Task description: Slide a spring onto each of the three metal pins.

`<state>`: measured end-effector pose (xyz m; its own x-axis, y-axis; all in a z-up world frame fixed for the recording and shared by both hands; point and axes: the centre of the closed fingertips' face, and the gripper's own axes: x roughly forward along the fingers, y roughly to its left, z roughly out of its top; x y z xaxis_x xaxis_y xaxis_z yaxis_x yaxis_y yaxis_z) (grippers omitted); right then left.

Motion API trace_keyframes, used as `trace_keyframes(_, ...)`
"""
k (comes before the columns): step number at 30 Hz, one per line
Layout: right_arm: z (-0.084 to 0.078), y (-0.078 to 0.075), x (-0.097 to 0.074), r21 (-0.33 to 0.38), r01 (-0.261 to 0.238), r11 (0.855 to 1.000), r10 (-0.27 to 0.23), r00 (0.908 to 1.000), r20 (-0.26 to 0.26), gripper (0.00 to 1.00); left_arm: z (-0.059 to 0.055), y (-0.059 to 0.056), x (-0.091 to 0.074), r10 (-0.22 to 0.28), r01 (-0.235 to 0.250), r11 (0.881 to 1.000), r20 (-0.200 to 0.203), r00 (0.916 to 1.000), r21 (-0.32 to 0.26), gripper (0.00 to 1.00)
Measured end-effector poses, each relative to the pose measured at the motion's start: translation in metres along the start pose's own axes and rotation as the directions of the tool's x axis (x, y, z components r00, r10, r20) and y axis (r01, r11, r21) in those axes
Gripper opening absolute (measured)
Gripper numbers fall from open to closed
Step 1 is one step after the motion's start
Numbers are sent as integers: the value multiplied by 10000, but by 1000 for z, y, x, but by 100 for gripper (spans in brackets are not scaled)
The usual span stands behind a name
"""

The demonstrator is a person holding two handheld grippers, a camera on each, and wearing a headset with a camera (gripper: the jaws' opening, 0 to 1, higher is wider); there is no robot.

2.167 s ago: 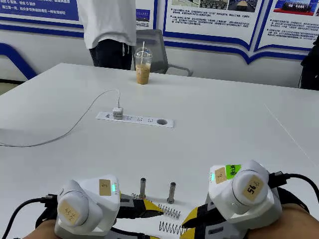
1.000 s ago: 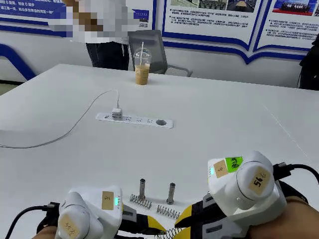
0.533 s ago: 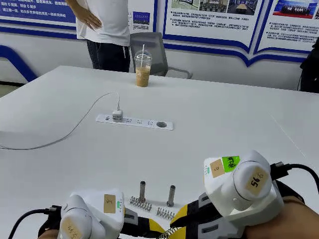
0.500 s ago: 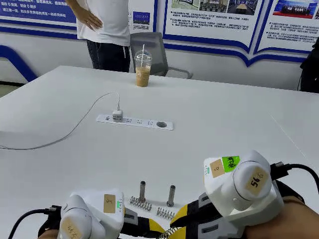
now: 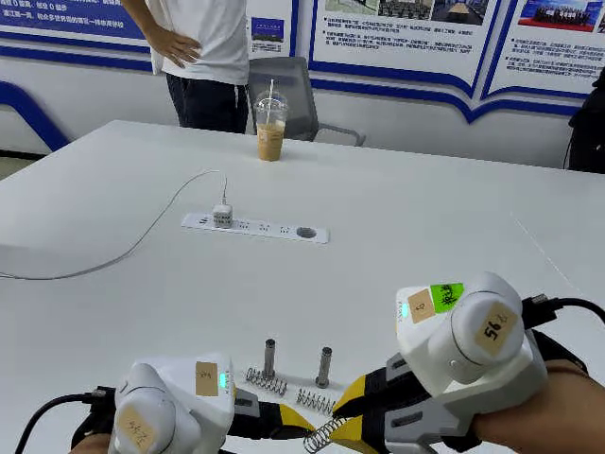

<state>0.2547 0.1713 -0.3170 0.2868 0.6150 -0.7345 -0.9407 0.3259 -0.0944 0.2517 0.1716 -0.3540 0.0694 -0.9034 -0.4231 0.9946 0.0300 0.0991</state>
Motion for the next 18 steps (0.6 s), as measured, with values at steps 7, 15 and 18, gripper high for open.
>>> trace_keyframes(7, -6, -10, -10, 115, 193, 9997, -191, 9996, -194, 12, -6, 7, -10, 381, -378, 9987, 51, 9993, -355, 28)
trace_keyframes(15, -16, -24, -24, 46, 414, 9991, -411, 9970, -657, 12, -11, 18, -24, 944, -934, 9931, 98, 9955, -712, 34)
trace_keyframes(18, -18, -31, -31, 14, 529, 9986, -526, 9952, -821, 12, -13, 22, -27, 1134, -1121, 9903, 111, 9935, -817, 36)
